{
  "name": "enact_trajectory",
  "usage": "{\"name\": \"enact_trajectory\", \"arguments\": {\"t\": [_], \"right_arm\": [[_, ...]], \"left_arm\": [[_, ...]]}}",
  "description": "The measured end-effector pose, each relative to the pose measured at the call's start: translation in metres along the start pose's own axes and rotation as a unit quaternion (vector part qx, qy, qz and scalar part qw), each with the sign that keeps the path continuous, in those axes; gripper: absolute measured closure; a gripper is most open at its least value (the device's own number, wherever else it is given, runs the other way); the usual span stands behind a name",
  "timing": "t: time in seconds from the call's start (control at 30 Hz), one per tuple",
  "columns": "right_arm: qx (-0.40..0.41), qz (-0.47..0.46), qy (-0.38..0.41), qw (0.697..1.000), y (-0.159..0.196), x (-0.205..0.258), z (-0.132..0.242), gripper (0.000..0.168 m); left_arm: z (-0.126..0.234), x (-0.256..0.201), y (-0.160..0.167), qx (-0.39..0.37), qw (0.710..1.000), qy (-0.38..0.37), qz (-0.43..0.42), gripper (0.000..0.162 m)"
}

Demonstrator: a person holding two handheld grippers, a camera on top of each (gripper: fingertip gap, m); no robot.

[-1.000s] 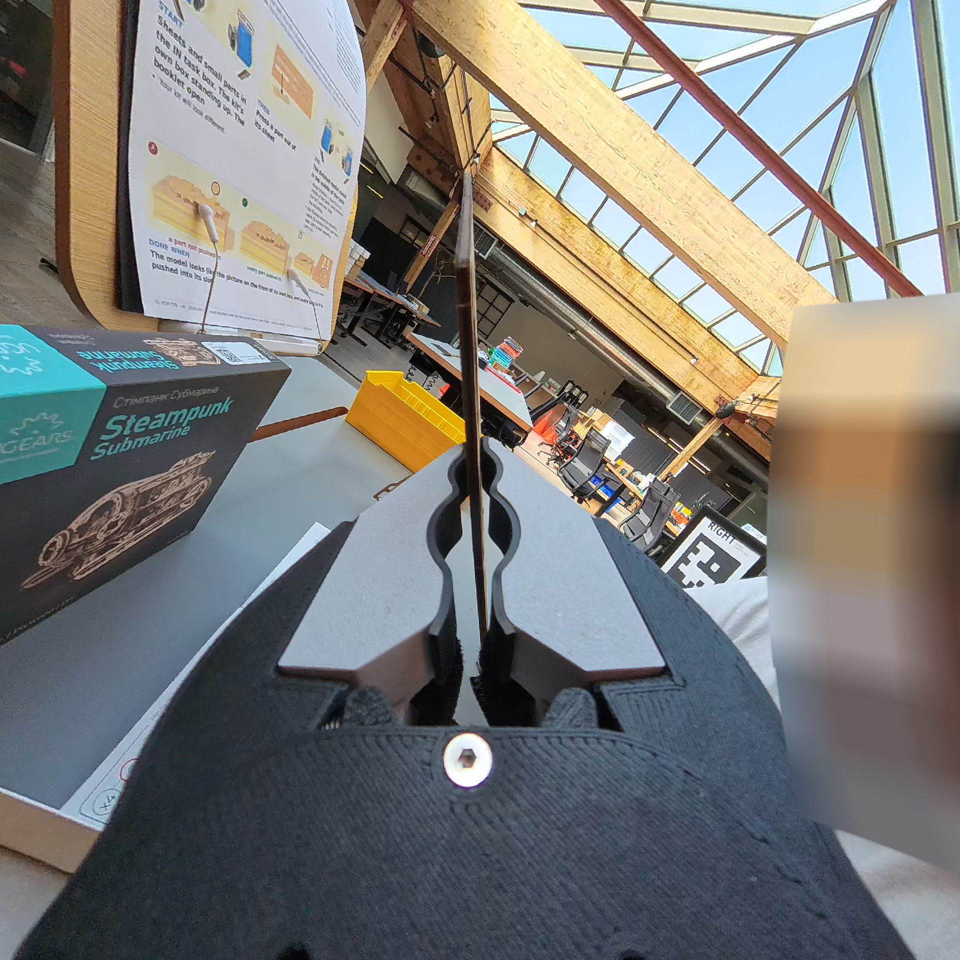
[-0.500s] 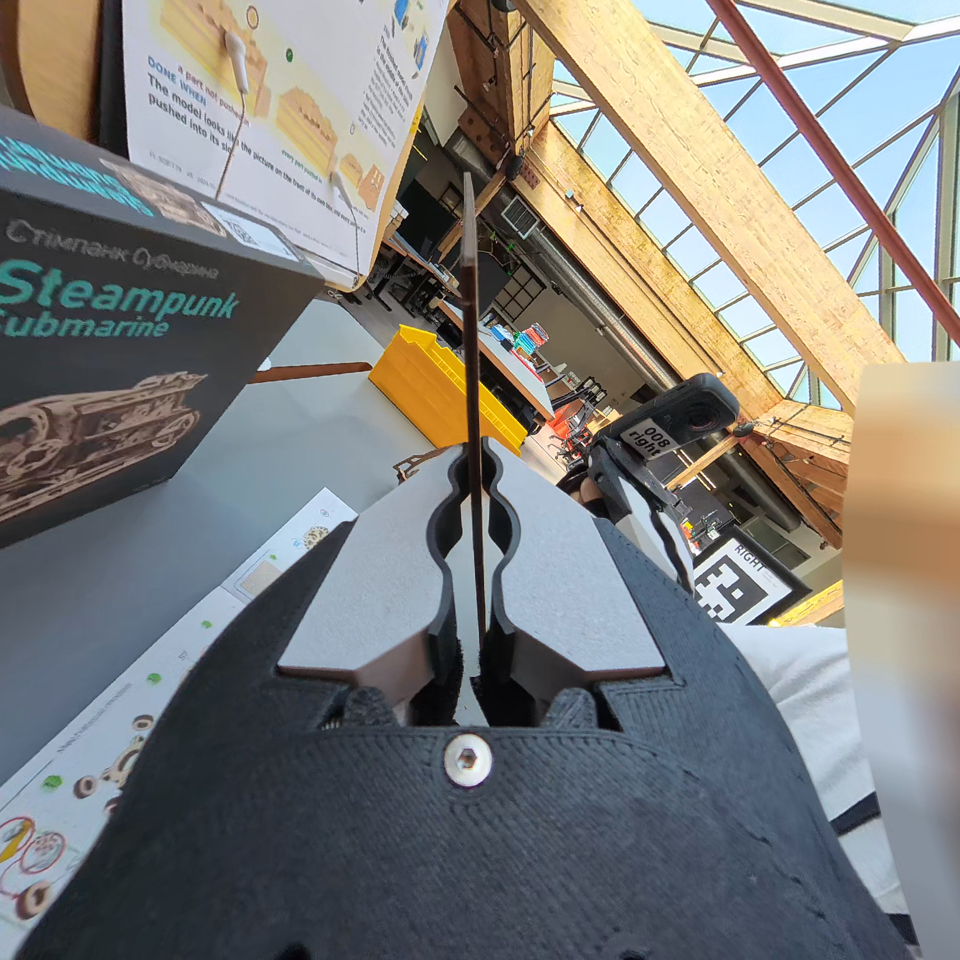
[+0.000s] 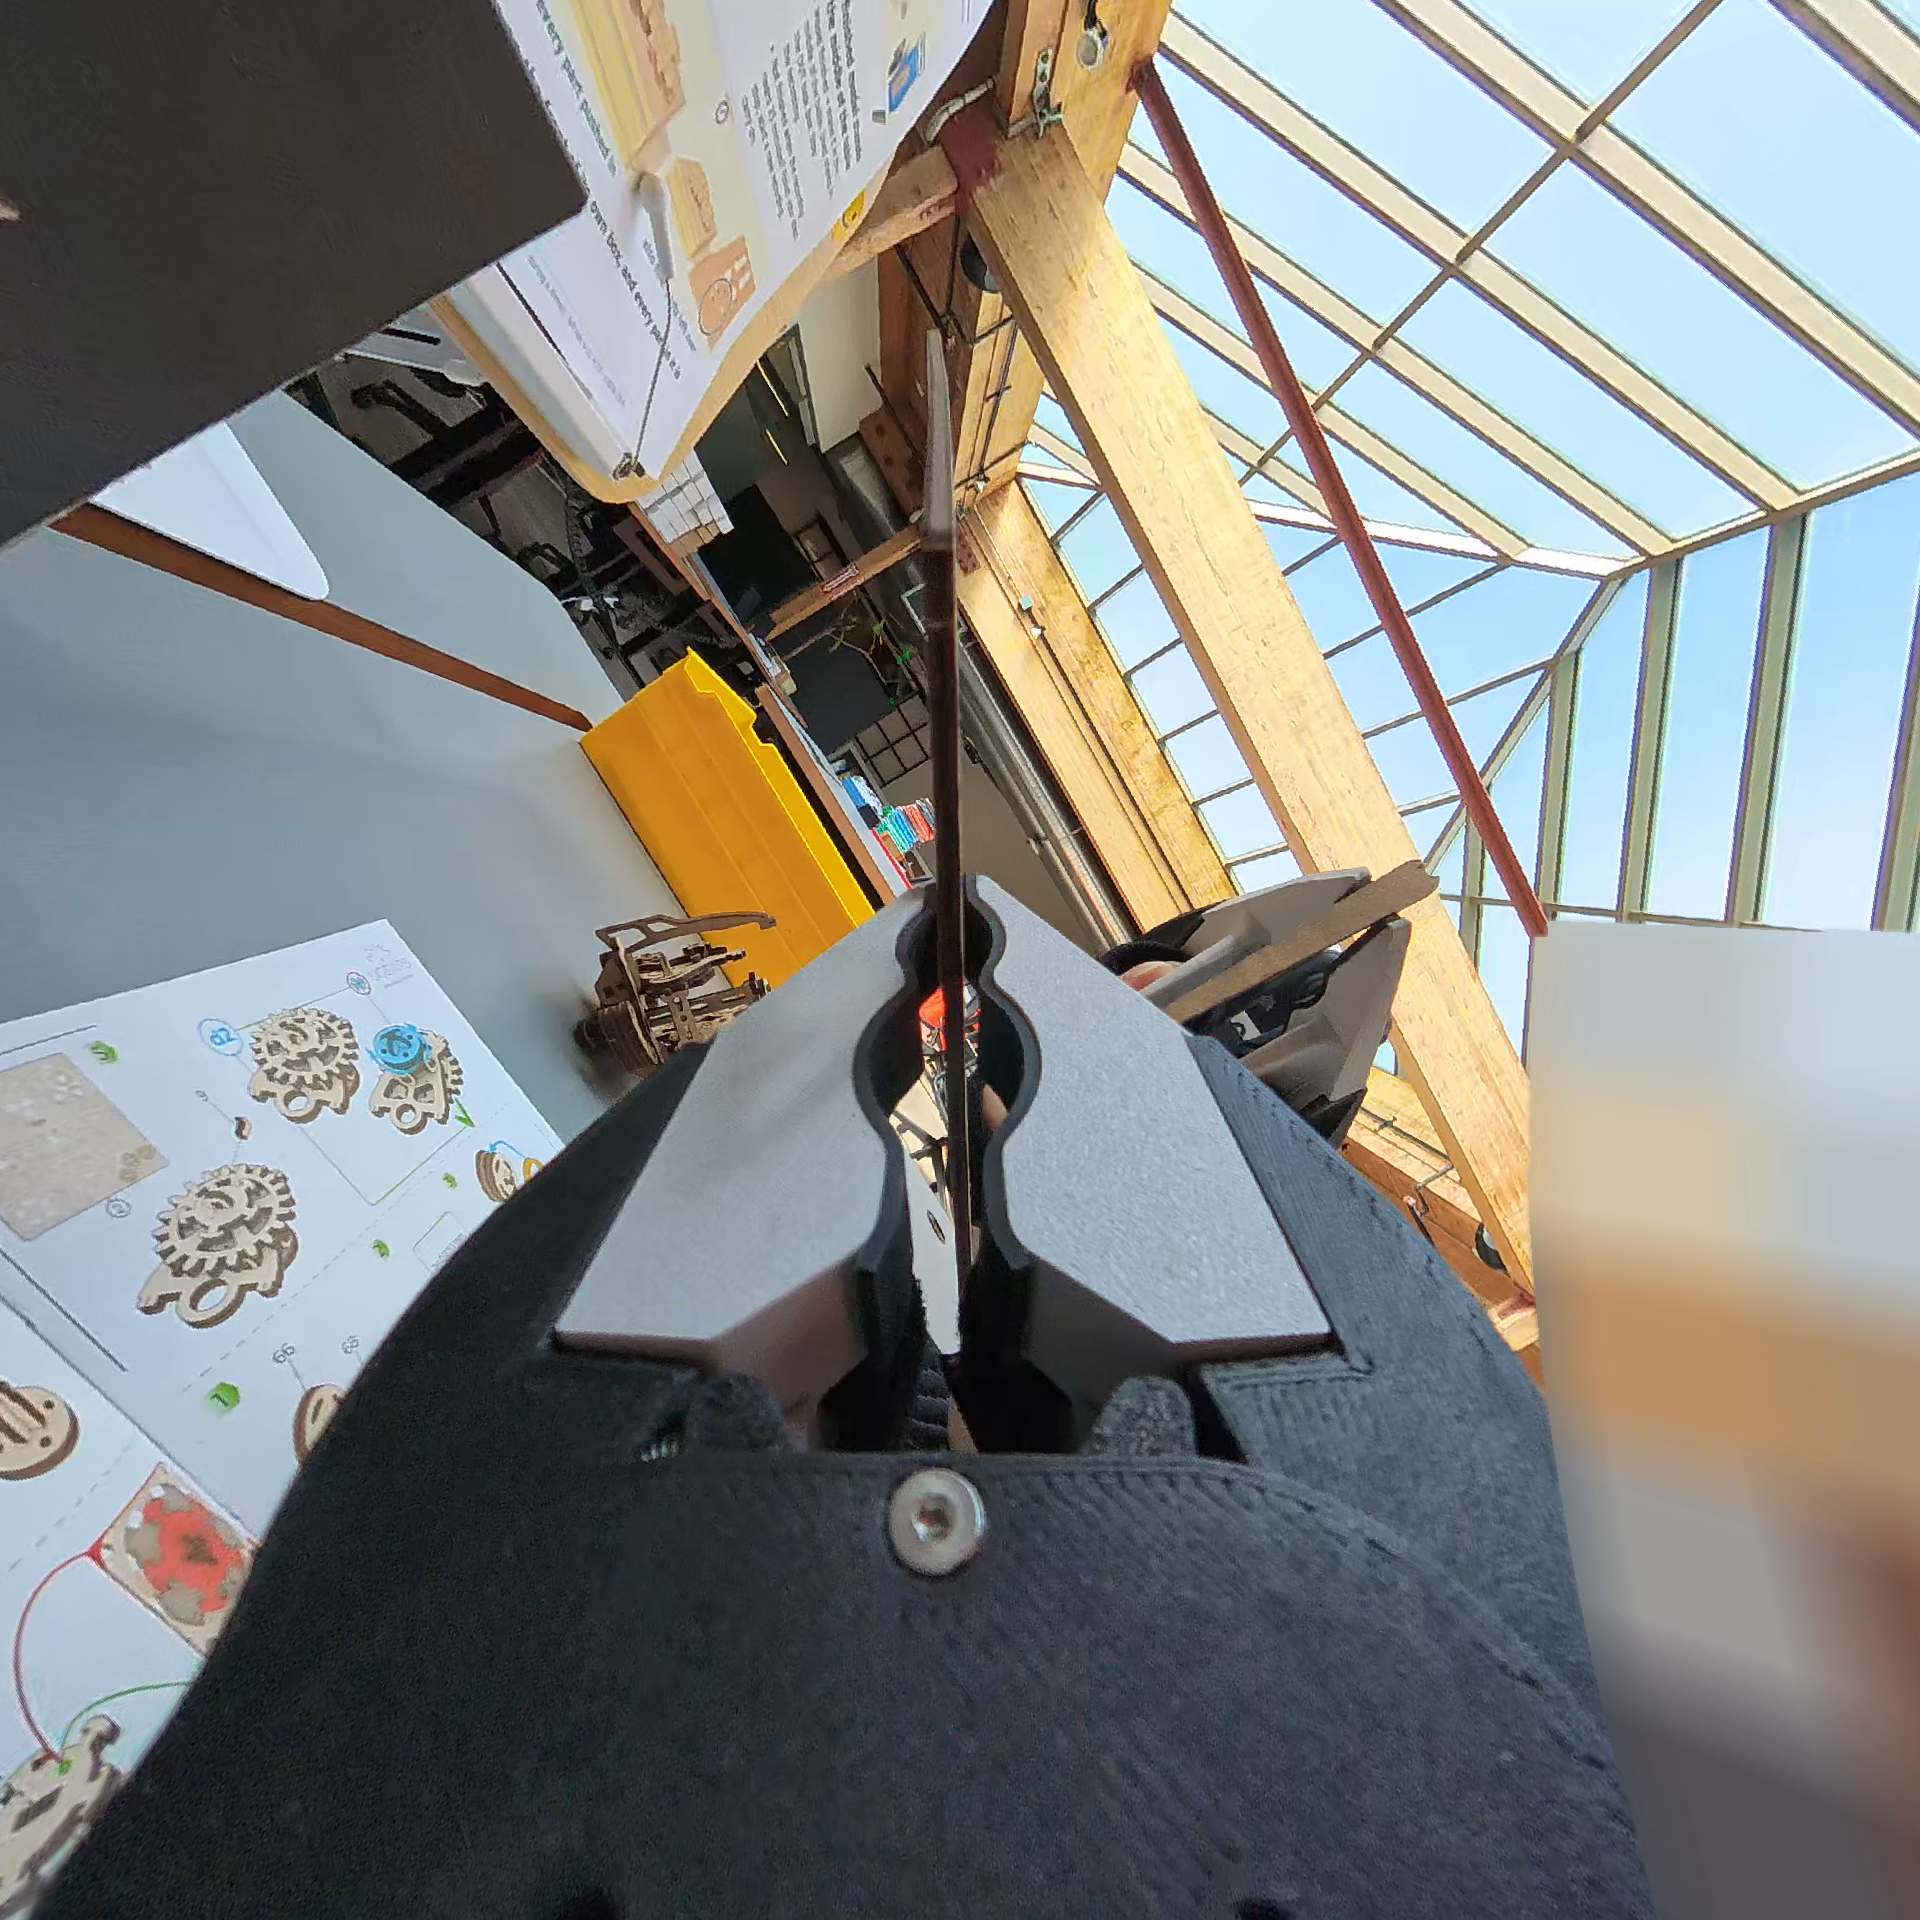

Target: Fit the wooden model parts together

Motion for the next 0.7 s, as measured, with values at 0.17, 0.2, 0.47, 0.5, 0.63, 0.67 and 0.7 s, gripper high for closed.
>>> {"name": "enact_trajectory", "arguments": {"t": [0.17,0.2,0.47,0.5,0.63,0.67,0.7], "right_arm": [[0.017,0.020,0.009,1.000,0.003,0.005,-0.004,0.162],[0.021,0.019,0.010,1.000,0.005,0.005,-0.004,0.162],[0.037,0.032,0.018,0.999,0.009,0.006,-0.006,0.161],[0.037,0.033,0.022,0.999,0.010,0.006,-0.006,0.162],[0.038,0.045,0.032,0.998,0.009,0.008,-0.007,0.162],[0.039,0.049,0.033,0.997,0.009,0.009,-0.008,0.162],[0.038,0.054,0.034,0.997,0.009,0.010,-0.008,0.162]], "left_arm": [[-0.001,0.000,0.002,-0.002,1.000,-0.005,0.002,0.162],[-0.001,0.001,0.002,-0.004,1.000,-0.004,0.008,0.162],[0.002,0.004,0.000,-0.017,0.999,0.003,0.031,0.162],[0.002,0.003,0.000,-0.018,0.999,0.002,0.030,0.162],[0.003,0.003,-0.002,-0.030,0.999,0.003,0.033,0.162],[0.002,0.003,-0.001,-0.029,0.999,0.004,0.034,0.162],[0.002,0.003,-0.001,-0.030,0.999,0.004,0.034,0.162]]}}
Point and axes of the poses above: each gripper's, where its closed fingertips meet, z back along the fingers, y out of its underside, x = y × z across the jaws, the point moved 4 cm from there along z, back along the fingers, and after that the axes turned 11 degrees about z, right-handed, at the moved point
